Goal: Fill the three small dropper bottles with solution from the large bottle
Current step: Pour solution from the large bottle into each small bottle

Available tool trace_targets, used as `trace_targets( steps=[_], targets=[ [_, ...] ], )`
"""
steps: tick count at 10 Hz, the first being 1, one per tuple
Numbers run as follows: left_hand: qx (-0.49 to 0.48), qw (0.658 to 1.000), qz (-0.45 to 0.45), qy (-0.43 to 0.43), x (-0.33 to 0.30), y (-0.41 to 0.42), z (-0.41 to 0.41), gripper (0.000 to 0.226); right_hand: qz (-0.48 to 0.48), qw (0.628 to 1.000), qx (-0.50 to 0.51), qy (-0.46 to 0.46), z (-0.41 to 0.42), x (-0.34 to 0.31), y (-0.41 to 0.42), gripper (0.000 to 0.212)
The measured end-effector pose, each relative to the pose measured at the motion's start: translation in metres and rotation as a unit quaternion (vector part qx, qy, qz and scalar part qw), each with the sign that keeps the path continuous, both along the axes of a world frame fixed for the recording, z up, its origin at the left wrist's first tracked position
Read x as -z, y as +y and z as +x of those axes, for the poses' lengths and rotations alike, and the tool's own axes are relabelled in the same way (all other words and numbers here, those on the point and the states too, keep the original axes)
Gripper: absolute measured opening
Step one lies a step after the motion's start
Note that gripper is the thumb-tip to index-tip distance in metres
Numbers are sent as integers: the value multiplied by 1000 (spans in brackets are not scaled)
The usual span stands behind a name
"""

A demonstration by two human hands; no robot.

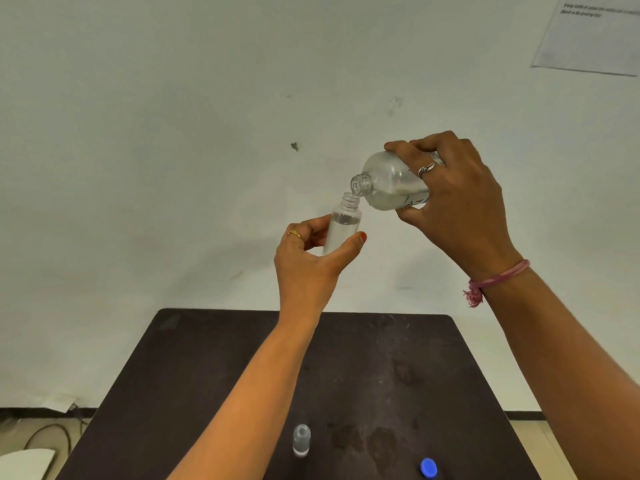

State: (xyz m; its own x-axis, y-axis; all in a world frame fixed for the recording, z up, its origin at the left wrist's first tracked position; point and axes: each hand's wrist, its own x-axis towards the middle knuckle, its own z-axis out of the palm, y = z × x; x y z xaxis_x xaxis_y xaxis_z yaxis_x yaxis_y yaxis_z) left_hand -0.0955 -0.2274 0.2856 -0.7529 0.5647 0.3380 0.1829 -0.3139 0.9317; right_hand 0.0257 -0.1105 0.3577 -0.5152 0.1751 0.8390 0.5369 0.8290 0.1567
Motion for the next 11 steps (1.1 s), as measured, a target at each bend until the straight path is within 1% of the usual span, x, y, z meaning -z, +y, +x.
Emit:
trace_targets(
  steps=[11],
  targets=[
    [2,1000,2,-4,0,1,-1,37,1,1000,2,1,-2,-2,0,65]
  ],
)
